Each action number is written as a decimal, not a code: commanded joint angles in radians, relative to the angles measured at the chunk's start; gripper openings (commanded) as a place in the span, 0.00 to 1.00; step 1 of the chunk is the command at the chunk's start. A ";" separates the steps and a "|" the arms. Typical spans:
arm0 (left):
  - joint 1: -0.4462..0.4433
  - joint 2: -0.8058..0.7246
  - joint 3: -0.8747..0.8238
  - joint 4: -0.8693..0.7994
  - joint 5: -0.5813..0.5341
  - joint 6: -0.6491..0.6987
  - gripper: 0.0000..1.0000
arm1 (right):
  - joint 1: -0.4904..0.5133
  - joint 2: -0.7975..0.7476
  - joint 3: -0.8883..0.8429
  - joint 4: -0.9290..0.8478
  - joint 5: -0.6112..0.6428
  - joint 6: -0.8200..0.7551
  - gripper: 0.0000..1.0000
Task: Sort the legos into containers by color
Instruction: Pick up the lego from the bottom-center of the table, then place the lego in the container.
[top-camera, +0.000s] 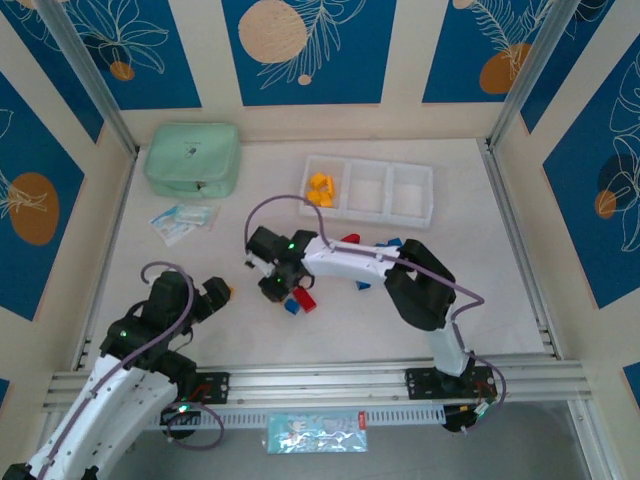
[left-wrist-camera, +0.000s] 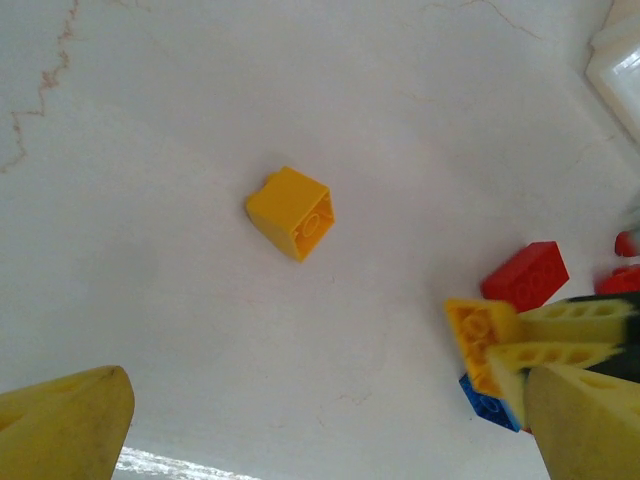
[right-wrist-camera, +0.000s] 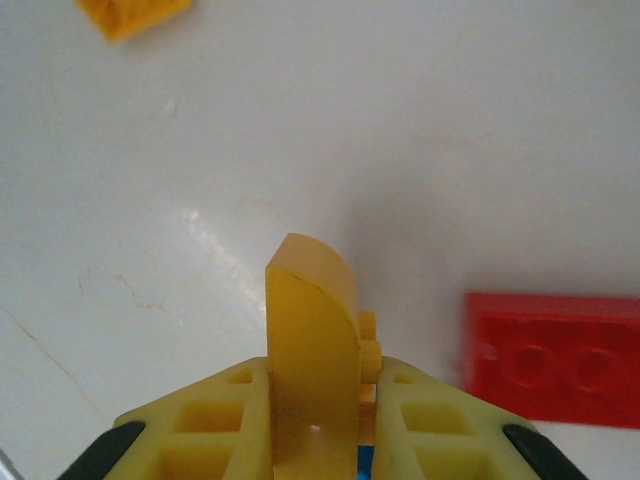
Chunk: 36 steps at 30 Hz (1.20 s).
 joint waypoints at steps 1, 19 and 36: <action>0.000 0.024 0.036 0.058 0.015 0.035 1.00 | -0.076 -0.080 0.028 0.010 -0.056 0.059 0.17; 0.000 0.333 0.111 0.361 0.156 0.153 1.00 | -0.429 0.040 0.271 0.011 0.046 0.083 0.17; 0.002 0.503 0.164 0.468 0.169 0.197 1.00 | -0.519 0.405 0.721 -0.116 0.177 0.029 0.27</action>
